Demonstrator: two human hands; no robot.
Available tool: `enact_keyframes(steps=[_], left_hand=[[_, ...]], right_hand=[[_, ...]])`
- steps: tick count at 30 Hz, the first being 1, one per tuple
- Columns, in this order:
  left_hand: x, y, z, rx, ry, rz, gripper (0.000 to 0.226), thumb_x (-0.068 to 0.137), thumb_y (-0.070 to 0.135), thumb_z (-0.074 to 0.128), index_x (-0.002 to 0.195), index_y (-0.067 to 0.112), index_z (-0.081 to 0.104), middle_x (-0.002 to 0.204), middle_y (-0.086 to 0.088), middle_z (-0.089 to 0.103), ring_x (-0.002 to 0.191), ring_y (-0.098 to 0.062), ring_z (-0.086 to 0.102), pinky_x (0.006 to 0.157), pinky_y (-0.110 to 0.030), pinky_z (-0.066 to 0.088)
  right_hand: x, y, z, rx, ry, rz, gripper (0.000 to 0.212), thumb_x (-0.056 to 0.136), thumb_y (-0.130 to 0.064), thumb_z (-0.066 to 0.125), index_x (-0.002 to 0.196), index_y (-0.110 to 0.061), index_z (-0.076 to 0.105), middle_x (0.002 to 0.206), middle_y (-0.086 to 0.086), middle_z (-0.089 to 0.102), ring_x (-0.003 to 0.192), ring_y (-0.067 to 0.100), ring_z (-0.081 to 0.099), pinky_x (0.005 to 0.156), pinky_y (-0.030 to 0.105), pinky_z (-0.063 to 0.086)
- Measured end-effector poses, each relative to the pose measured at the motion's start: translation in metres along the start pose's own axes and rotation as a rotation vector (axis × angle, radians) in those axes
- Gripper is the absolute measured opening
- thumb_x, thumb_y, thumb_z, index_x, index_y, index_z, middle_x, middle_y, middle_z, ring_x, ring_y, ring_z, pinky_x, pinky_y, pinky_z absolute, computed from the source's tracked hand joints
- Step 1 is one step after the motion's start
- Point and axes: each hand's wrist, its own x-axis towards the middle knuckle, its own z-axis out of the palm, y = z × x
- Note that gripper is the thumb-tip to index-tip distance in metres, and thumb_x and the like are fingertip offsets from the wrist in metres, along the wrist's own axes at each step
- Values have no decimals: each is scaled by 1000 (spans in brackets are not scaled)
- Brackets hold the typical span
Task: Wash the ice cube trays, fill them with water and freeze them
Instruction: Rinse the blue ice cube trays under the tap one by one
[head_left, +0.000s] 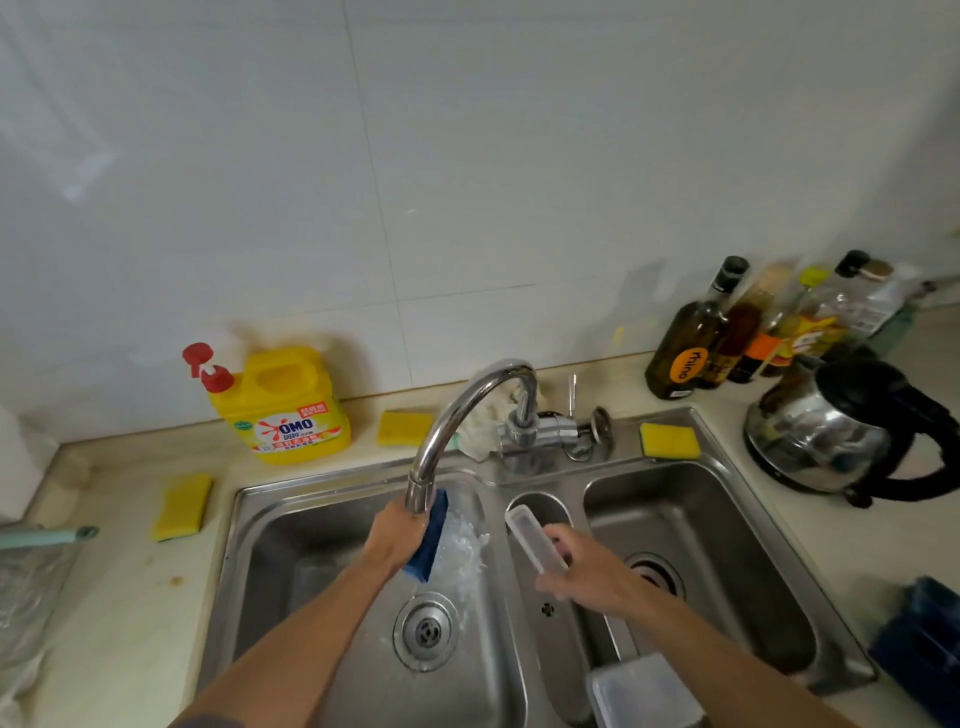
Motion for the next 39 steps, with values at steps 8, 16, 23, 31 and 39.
enact_keyframes(steps=[8, 16, 23, 31, 39], left_hand=[[-22, -1, 13, -691, 6, -264, 36, 106, 31, 38, 89, 14, 65, 66, -5, 70, 61, -26, 65, 59, -34, 56], [-42, 3, 36, -877, 106, -196, 33, 107, 45, 41, 107, 19, 61, 98, -11, 71, 87, -33, 70, 77, -48, 59], [-59, 6, 51, -959, 148, -203, 47, 103, 59, 41, 123, 20, 57, 108, -12, 70, 93, -34, 70, 73, -47, 59], [-74, 2, 53, -995, 138, -209, 60, 99, 65, 42, 133, 18, 57, 113, -14, 71, 98, -36, 71, 83, -55, 59], [-90, -20, 42, -1112, 82, -244, 53, 101, 61, 43, 128, 18, 59, 114, -17, 71, 100, -39, 71, 80, -55, 60]], right_hand=[[-39, 64, 4, -382, -76, 25, 67, 81, -20, 79, 139, -19, 45, 140, 2, 46, 124, 21, 53, 96, 31, 49], [-78, 105, 9, -592, -69, -39, 82, 84, 1, 70, 152, -25, 33, 155, 0, 35, 140, 22, 34, 116, 41, 37], [-100, 131, 16, -771, -117, -89, 94, 90, 4, 60, 163, -29, 10, 172, 7, -4, 157, 34, -3, 126, 53, 11], [-95, 115, 12, -730, -37, -157, 98, 86, 3, 64, 162, -27, 11, 170, 4, 5, 155, 33, 10, 123, 49, 17], [-67, 50, 22, -501, 67, -283, 79, 97, -29, 64, 161, -22, 18, 169, 2, 12, 154, 24, 19, 122, 40, 28]])
